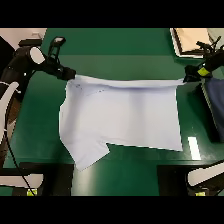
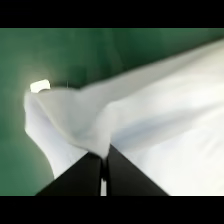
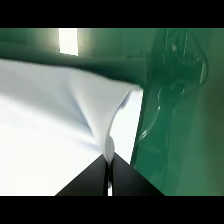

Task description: Fold the shirts.

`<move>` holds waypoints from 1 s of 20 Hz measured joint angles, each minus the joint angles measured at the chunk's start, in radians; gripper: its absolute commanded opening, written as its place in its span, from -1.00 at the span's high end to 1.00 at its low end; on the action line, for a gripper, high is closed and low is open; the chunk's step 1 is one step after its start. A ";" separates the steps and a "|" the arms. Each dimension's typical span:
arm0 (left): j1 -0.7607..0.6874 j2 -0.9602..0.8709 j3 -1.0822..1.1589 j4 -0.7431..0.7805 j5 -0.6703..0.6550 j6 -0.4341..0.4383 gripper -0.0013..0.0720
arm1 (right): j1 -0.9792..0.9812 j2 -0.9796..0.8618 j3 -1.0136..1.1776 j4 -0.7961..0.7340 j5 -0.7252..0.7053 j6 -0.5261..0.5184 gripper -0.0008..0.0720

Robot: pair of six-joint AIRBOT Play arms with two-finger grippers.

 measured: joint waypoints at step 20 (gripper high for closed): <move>0.000 0.344 -0.386 0.081 -0.272 -0.117 -0.34 | -0.166 0.451 -0.624 0.175 -0.056 -0.054 0.06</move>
